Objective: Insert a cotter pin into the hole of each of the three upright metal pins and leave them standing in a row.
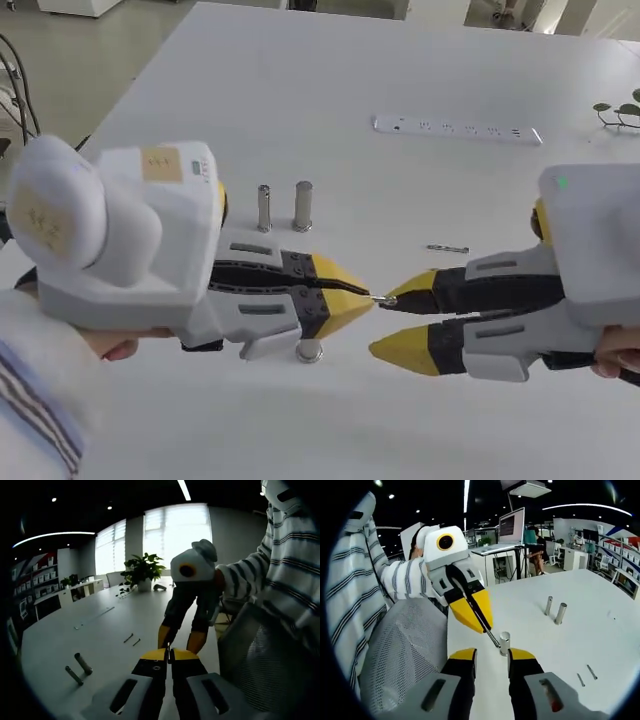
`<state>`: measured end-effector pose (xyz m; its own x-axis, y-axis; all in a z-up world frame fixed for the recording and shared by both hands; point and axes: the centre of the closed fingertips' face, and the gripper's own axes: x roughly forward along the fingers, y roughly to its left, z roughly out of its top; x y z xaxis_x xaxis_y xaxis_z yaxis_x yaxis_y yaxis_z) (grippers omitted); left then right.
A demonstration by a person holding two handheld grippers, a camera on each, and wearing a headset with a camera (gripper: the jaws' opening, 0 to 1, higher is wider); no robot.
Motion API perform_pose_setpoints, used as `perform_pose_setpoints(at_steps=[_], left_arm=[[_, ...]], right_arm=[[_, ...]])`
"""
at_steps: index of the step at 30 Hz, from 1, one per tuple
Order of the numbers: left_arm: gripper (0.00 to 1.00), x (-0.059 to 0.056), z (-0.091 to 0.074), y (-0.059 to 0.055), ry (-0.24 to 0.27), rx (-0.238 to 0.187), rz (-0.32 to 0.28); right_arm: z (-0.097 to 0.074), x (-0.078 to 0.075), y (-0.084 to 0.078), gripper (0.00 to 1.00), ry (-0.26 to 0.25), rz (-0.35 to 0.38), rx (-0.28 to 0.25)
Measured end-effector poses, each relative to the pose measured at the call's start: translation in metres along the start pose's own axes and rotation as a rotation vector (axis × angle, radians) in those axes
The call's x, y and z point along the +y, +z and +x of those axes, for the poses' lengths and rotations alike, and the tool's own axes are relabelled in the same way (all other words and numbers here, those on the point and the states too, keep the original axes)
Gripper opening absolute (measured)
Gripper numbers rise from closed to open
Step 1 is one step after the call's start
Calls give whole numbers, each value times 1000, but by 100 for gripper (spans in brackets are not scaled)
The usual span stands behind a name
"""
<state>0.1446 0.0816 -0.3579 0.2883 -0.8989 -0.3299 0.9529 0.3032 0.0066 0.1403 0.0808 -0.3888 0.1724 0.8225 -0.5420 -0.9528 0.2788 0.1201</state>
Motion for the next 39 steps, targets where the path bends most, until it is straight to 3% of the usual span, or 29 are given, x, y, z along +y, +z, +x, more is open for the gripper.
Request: perform_pose_setpoints(at_steps=[8,17,23,27,33,39], left_arm=[[0,-6,4,-8,-28,33,17],[0,-11,8,-5,-54,16,17],[0,-14,9,-9,-67,34,27],[0,-16,10,-9,-74,29,20],[0,-18,9,-14,-80,52,32],[0,-19,7,-19,-83,69,25]], right_arm=[[-2,0,-1,14,1,12,-1],[-2,0,-9,8,0,5,31],[-3,2,-9,2,7,15,23],[-4,7,-10,0,27,-5,35],[-2,10,-14,0,16,-64,71],[-1,12,-14,0,22,-69,79]])
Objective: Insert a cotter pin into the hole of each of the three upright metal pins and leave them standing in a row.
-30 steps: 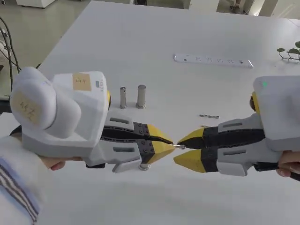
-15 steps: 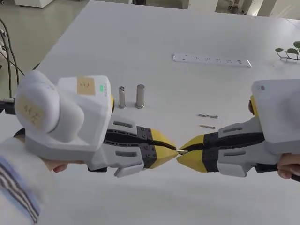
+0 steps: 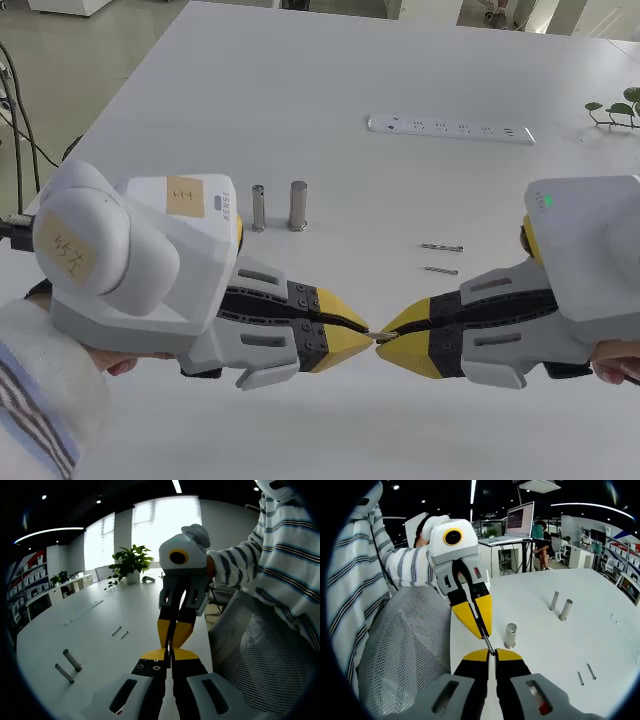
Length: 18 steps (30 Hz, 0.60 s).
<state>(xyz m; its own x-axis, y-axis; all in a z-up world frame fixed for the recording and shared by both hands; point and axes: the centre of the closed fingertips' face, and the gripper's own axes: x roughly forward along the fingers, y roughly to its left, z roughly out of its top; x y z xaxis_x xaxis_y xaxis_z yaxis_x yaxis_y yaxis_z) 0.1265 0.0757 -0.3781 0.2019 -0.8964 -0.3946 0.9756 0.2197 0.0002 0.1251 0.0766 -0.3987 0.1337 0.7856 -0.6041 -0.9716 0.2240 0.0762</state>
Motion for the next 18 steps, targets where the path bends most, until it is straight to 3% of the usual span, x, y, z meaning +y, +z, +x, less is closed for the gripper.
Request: perform_pose_setpoints(at_steps=[10,15,18], left_arm=[[0,-4,0,-7,-21,25,-7],[5,1,0,-6,-8,7,-25],[9,6,-2,-7,8,10,-23]], right_arm=[[1,5,2,0,19,16,9],[2,7,0,0,15,19,5],[2,2,-3,0,-13,28,7]])
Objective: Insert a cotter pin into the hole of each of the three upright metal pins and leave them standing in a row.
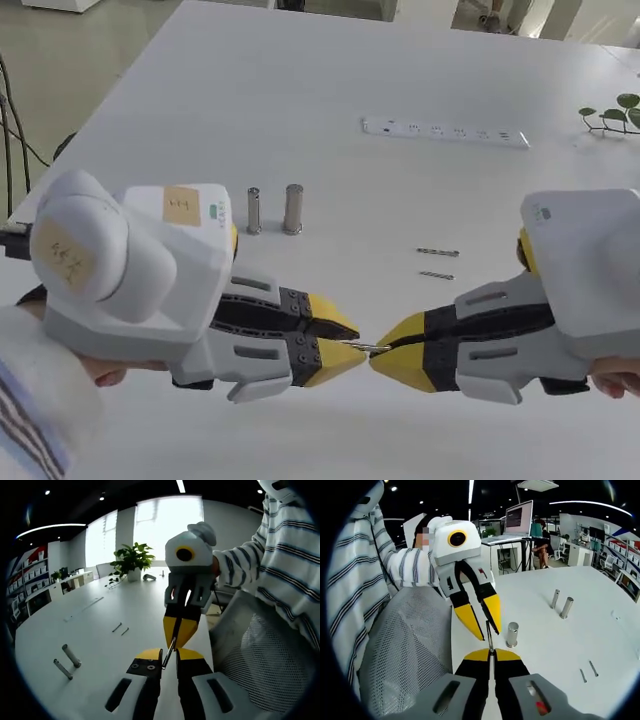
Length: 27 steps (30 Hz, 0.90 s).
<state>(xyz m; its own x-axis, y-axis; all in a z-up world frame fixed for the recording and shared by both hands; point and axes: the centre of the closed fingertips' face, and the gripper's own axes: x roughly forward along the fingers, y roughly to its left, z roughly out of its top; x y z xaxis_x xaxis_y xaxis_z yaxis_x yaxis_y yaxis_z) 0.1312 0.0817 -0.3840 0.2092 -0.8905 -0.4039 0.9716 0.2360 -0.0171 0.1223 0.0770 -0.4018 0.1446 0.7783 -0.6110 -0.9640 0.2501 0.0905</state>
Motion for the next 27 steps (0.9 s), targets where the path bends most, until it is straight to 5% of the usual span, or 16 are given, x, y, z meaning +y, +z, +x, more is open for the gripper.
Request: perform_pose_setpoints(at_steps=[5,15,27], left_arm=[[33,25,-6,-8,101,23,37],[28,41,-8,-33,143,122,35],[22,48,-1,-41,128,168,49]], right_arm=[[-1,-12,-2,0,-45,23,-16],[6,-35,-9,0,-108,48,5],[18,-45,-16,0,-123,-30,82]])
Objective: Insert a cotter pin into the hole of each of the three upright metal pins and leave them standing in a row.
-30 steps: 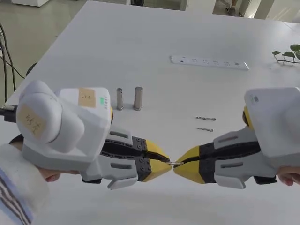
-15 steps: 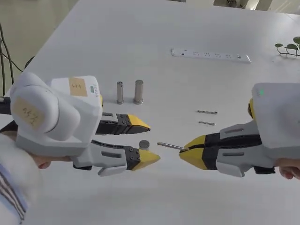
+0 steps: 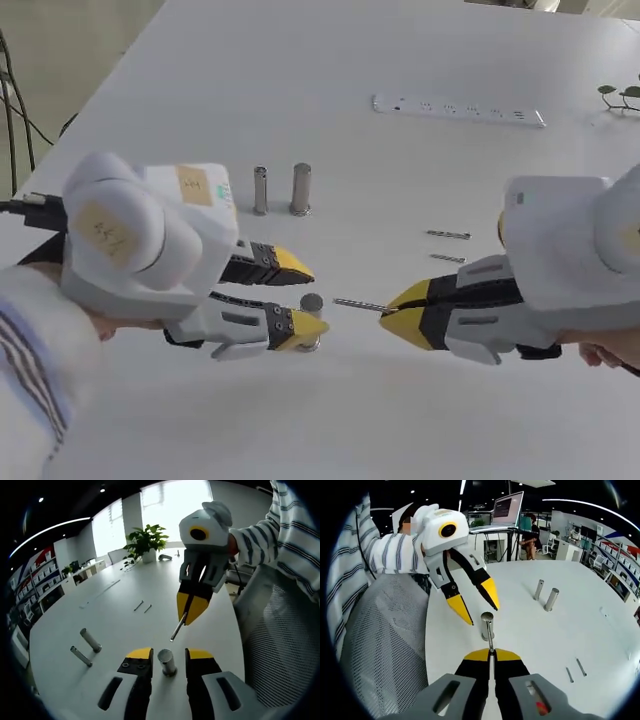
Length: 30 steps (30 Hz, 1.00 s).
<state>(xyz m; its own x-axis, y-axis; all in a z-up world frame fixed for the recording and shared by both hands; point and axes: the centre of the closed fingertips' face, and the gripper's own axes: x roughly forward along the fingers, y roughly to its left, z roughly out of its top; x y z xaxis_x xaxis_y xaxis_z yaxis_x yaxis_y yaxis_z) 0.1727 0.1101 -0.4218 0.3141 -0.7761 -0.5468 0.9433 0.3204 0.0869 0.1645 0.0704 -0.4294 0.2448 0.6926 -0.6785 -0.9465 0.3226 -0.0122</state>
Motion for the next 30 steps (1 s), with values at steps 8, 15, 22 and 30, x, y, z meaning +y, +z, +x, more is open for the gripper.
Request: perform_pose_setpoints(at_steps=[8,15,22,30], left_arm=[[19,1,5,-7,-22,29,8],[16,5,6,-7,-11,32,6],[10,5,6,-7,-12,32,-25],[10,4,6,-9,-12,45,-20]], right_arm=[[5,-3,-5,0,9,-21,25],[10,-6,-6,0,17,-37,40],[12,-7,-6,0,34,-42,41],[14,-5,-6,0,50,-44,37]])
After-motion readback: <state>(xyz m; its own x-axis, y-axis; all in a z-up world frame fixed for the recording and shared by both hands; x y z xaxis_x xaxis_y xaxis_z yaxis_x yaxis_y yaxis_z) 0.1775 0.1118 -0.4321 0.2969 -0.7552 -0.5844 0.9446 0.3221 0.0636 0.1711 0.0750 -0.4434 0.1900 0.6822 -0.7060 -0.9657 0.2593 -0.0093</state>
